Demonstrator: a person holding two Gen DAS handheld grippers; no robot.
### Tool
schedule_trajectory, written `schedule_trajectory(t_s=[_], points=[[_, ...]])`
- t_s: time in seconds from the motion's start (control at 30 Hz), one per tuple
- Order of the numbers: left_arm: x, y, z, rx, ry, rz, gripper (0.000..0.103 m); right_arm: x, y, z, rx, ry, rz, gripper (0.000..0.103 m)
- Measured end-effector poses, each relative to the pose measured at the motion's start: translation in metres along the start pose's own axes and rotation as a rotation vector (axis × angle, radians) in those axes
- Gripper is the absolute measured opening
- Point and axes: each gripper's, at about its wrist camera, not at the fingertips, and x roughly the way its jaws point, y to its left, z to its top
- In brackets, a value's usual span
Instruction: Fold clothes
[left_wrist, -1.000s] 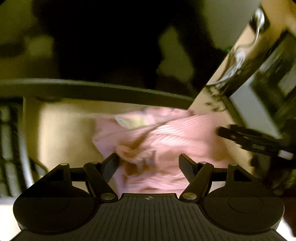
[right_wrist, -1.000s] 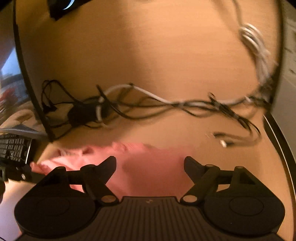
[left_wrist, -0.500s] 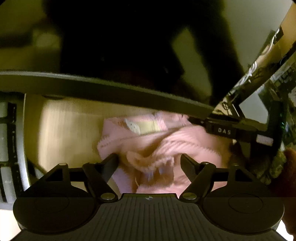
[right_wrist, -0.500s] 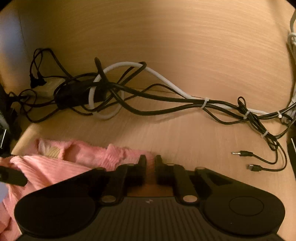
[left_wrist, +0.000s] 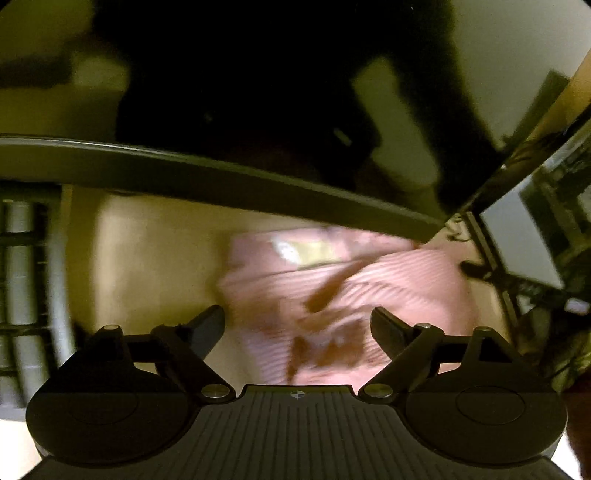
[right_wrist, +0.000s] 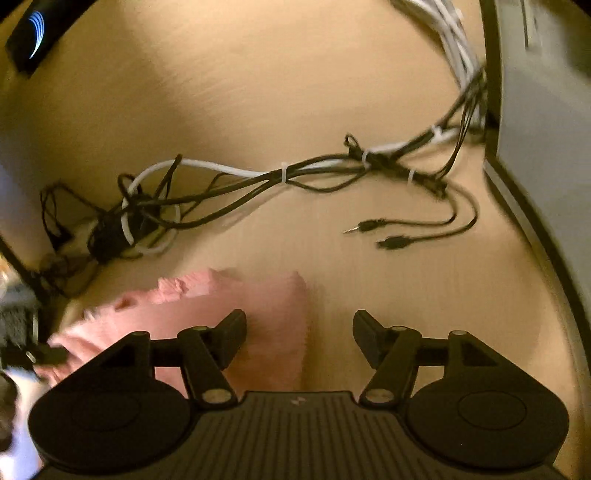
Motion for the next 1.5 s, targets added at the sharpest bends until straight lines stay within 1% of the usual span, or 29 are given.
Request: schedule_trajectory(t_s=[0.07, 0.13, 0.17, 0.2, 0.23, 0.27, 0.3, 0.37, 0.43, 0.53, 0.57, 0.63, 0.67, 0.7, 0.73, 0.8, 0.87, 0.9, 0.97, 1.03, 1.13, 1.2, 1.27, 1.3, 1.37, 1.4, 1.43, 1.47, 1.5], points=[[0.006, -0.004, 0.001, 0.025, -0.025, -0.001, 0.093, 0.012, 0.003, 0.004, 0.041, -0.001, 0.044, 0.068], [0.010, -0.011, -0.001, 0.083, -0.062, 0.024, 0.093, 0.022, 0.014, 0.011, 0.051, 0.013, 0.101, 0.068], [0.012, -0.015, -0.004, 0.119, -0.077, 0.042, 0.094, 0.025, 0.022, 0.012, 0.033, 0.028, 0.121, 0.068], [0.014, -0.019, -0.007, 0.146, -0.087, 0.055, 0.094, 0.027, 0.033, 0.010, -0.009, 0.042, 0.121, 0.062], [0.015, -0.022, -0.009, 0.164, -0.093, 0.065, 0.094, 0.029, 0.043, 0.009, -0.051, 0.057, 0.122, 0.053], [0.016, -0.025, -0.011, 0.182, -0.099, 0.075, 0.094, 0.029, 0.052, 0.007, -0.089, 0.066, 0.116, 0.031], [0.017, -0.028, -0.012, 0.190, -0.102, 0.074, 0.094, 0.026, 0.058, 0.004, -0.124, 0.068, 0.101, 0.025], [0.017, -0.028, -0.014, 0.174, -0.101, 0.046, 0.092, 0.012, 0.063, 0.001, -0.151, 0.057, 0.111, 0.022], [0.010, -0.024, -0.017, 0.141, -0.079, -0.003, 0.089, -0.006, 0.063, -0.004, -0.164, 0.053, 0.134, 0.021], [-0.001, -0.021, -0.029, 0.124, -0.040, -0.054, 0.089, -0.030, 0.061, -0.014, -0.202, 0.071, 0.146, 0.021], [-0.005, -0.020, -0.034, 0.117, -0.025, -0.071, 0.089, -0.034, 0.060, -0.018, -0.230, 0.084, 0.132, 0.021], [-0.011, -0.018, -0.043, 0.073, 0.023, -0.126, 0.089, -0.037, 0.060, -0.028, -0.297, 0.100, 0.084, 0.021], [-0.013, -0.018, -0.047, 0.053, 0.045, -0.149, 0.089, -0.038, 0.057, -0.031, -0.311, 0.103, 0.065, 0.021], [-0.014, -0.018, -0.049, 0.048, 0.049, -0.146, 0.089, -0.038, 0.054, -0.034, -0.304, 0.104, 0.056, 0.021], [-0.017, -0.019, -0.051, 0.049, 0.041, -0.124, 0.089, -0.038, 0.050, -0.035, -0.289, 0.103, 0.054, 0.021], [-0.019, -0.019, -0.050, 0.044, 0.005, -0.052, 0.092, -0.038, 0.045, -0.035, -0.244, 0.098, 0.063, 0.021], [-0.017, -0.020, -0.044, 0.040, -0.010, -0.006, 0.094, -0.037, 0.045, -0.037, -0.241, 0.098, 0.056, 0.021], [-0.015, -0.021, -0.042, 0.045, -0.007, 0.000, 0.095, -0.036, 0.045, -0.037, -0.241, 0.099, 0.053, 0.021], [-0.005, -0.029, -0.039, 0.098, 0.024, -0.019, 0.098, -0.035, 0.045, -0.038, -0.242, 0.098, 0.050, 0.021], [0.002, -0.036, -0.040, 0.150, 0.034, -0.009, 0.099, -0.035, 0.045, -0.037, -0.242, 0.095, 0.049, 0.021], [0.007, -0.043, -0.041, 0.188, 0.036, -0.001, 0.099, -0.035, 0.046, -0.038, -0.242, 0.090, 0.051, 0.021], [0.009, -0.047, -0.041, 0.203, 0.036, -0.005, 0.094, -0.035, 0.046, -0.039, -0.240, 0.088, 0.050, 0.021], [0.012, -0.053, -0.042, 0.225, 0.027, 0.003, 0.071, -0.035, 0.046, -0.040, -0.238, 0.087, 0.049, 0.021], [0.014, -0.056, -0.042, 0.233, 0.022, 0.008, 0.067, -0.036, 0.046, -0.040, -0.237, 0.087, 0.048, 0.021], [0.018, -0.058, -0.040, 0.231, 0.015, 0.011, 0.051, -0.037, 0.046, -0.040, -0.236, 0.087, 0.048, 0.021], [0.020, -0.057, -0.039, 0.226, 0.012, 0.011, 0.046, -0.037, 0.046, -0.040, -0.236, 0.086, 0.048, 0.021], [0.020, -0.056, -0.039, 0.221, 0.010, 0.008, 0.039, -0.036, 0.046, -0.040, -0.236, 0.086, 0.048, 0.021], [0.019, -0.053, -0.039, 0.217, 0.008, 0.003, 0.035, -0.036, 0.046, -0.040, -0.237, 0.085, 0.045, 0.021], [0.017, -0.051, -0.040, 0.214, 0.005, -0.003, 0.034, -0.036, 0.047, -0.040, -0.239, 0.081, 0.040, 0.021]])
